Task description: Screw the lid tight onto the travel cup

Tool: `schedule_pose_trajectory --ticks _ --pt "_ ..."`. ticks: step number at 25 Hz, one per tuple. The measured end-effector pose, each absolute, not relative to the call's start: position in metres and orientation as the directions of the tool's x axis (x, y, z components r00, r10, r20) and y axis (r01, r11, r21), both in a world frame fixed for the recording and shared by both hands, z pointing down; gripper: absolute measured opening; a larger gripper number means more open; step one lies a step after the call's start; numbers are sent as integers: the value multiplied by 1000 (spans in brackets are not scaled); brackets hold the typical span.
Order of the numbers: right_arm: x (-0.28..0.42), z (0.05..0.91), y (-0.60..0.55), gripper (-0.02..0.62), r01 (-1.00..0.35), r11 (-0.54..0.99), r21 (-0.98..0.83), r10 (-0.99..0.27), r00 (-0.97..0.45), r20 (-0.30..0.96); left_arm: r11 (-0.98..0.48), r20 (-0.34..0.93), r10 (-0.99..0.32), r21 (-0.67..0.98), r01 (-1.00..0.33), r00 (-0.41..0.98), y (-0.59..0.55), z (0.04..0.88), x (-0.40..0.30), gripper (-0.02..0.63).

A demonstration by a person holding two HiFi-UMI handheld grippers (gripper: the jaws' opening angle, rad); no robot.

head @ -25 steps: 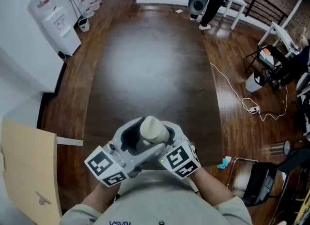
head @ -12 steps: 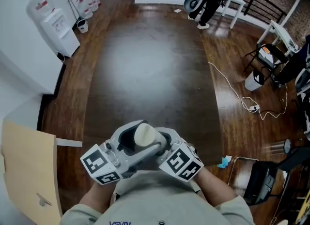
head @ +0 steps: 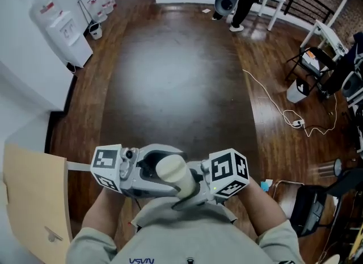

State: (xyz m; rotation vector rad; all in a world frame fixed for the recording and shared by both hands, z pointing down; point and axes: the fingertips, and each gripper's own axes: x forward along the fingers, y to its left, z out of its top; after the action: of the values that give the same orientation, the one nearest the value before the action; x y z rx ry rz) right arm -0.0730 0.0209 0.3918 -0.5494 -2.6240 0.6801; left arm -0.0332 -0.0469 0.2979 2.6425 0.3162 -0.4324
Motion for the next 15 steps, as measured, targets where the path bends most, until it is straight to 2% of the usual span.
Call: schedule_pose_trajectory --ticks 4,15 --pt "-73 383 39 304 401 731 -552 570 -803 173 -812 -383 273 401 425 883 -41 294 -23 304" --pt "-71 375 68 301 517 687 -511 662 -735 147 -727 -441 453 320 607 775 -13 285 -24 302"
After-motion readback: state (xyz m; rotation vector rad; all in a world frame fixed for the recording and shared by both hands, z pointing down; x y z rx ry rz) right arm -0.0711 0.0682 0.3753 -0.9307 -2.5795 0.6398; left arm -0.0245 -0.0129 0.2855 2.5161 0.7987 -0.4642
